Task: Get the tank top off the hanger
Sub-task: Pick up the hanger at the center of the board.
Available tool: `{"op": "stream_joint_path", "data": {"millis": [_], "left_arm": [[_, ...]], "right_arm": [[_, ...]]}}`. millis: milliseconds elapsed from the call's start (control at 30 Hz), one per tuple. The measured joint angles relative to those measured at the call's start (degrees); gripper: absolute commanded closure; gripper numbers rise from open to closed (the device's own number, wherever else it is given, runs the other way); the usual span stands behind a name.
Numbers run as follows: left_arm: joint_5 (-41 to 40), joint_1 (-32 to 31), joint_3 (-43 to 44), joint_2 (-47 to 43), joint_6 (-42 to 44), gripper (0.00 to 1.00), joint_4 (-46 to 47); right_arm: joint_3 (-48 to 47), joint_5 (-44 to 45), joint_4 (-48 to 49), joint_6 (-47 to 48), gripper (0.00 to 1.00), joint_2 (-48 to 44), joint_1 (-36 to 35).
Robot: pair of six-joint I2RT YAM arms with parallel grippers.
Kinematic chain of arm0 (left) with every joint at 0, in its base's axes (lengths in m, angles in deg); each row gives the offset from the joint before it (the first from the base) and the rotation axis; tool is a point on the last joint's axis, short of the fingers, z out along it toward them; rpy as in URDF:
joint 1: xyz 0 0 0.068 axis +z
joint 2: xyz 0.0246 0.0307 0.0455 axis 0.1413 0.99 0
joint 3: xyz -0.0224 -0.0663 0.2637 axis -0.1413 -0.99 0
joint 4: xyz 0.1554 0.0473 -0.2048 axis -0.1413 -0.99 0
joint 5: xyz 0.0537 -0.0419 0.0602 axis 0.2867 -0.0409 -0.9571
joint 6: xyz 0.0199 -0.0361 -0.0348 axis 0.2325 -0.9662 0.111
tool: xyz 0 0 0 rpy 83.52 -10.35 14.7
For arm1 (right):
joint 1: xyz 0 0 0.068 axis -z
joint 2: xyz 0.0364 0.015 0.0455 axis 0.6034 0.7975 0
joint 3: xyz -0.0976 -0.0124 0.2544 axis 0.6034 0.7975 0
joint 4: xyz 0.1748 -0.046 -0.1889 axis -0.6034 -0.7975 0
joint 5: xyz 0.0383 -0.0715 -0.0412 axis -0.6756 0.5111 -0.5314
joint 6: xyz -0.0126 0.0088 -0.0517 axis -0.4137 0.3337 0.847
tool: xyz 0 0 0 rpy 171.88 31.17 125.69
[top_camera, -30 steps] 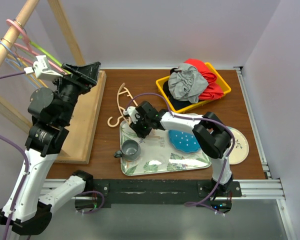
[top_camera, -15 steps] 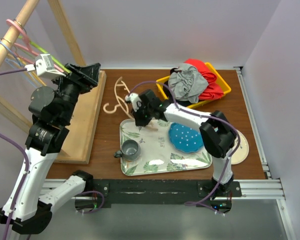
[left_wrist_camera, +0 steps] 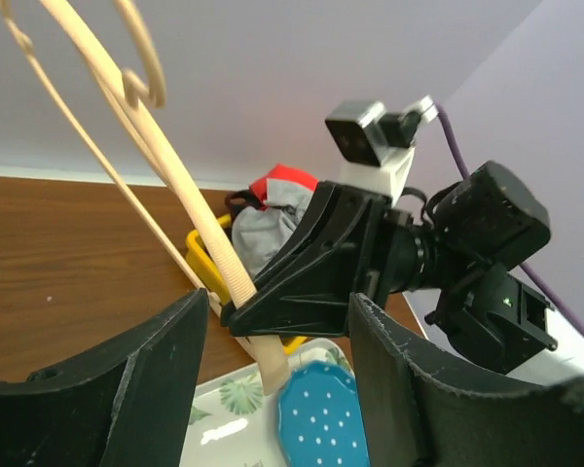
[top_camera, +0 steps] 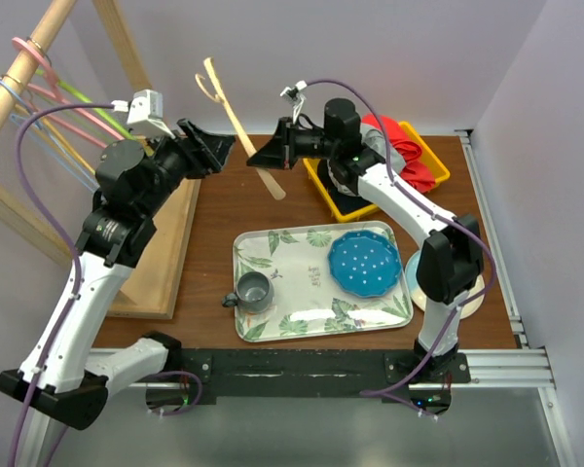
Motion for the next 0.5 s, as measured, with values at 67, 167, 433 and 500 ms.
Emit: {"op": "stream_joint_path", "data": {"millis": [67, 167, 433, 500], "left_arm": [[1.6, 0.0, 0.0, 1.1, 0.0, 0.37, 0.2], [3.4, 0.0, 0.0, 2.6, -0.7, 0.38, 0.2], [6.1, 0.0, -0.4, 3.8, -4.8, 0.45, 3.0], [7.4, 0.0, -1.3, 3.8, -6.4, 0.47, 5.3]], "right_arm": [[0.1, -3.2, 7.1, -7.0, 1.0, 0.1, -0.1], [0.4, -7.0, 17.5, -16.1, 1.0, 0.1, -0.2], [2.5, -11.0, 44.5, -37.7, 1.0, 4.0, -0.1], [2.5, -11.5, 48.1, -41.0, 1.0, 5.4, -0.1]]}}
